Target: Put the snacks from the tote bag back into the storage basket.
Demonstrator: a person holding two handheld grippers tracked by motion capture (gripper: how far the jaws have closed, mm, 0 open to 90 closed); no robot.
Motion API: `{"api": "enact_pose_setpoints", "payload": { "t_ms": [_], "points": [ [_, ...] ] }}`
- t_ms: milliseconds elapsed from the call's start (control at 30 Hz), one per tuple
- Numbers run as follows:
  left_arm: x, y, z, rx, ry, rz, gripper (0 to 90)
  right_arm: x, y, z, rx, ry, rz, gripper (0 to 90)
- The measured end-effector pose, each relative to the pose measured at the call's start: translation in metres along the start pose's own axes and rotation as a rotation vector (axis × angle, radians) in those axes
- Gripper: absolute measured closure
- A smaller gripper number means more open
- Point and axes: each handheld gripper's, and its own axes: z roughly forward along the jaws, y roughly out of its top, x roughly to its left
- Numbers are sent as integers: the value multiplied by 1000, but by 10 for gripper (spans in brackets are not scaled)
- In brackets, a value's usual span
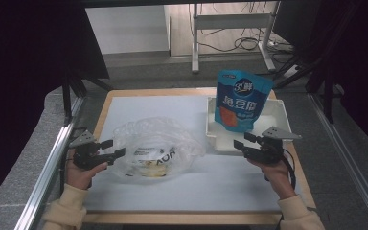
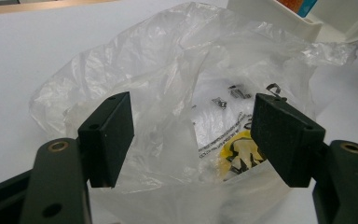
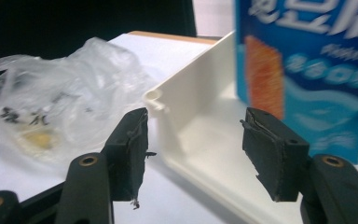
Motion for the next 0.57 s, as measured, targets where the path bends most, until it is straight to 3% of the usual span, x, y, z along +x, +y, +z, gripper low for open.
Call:
{"api": "enact_pose_setpoints", "payload": {
  "t_ms": [167, 567],
  "points": [
    [-1, 0, 0, 2, -2, 2, 304, 11, -7, 10, 24, 34, -7, 400],
    [0, 0, -3, -6, 1, 0, 298, 14, -6, 9, 9, 46, -4, 375]
  ]
}}
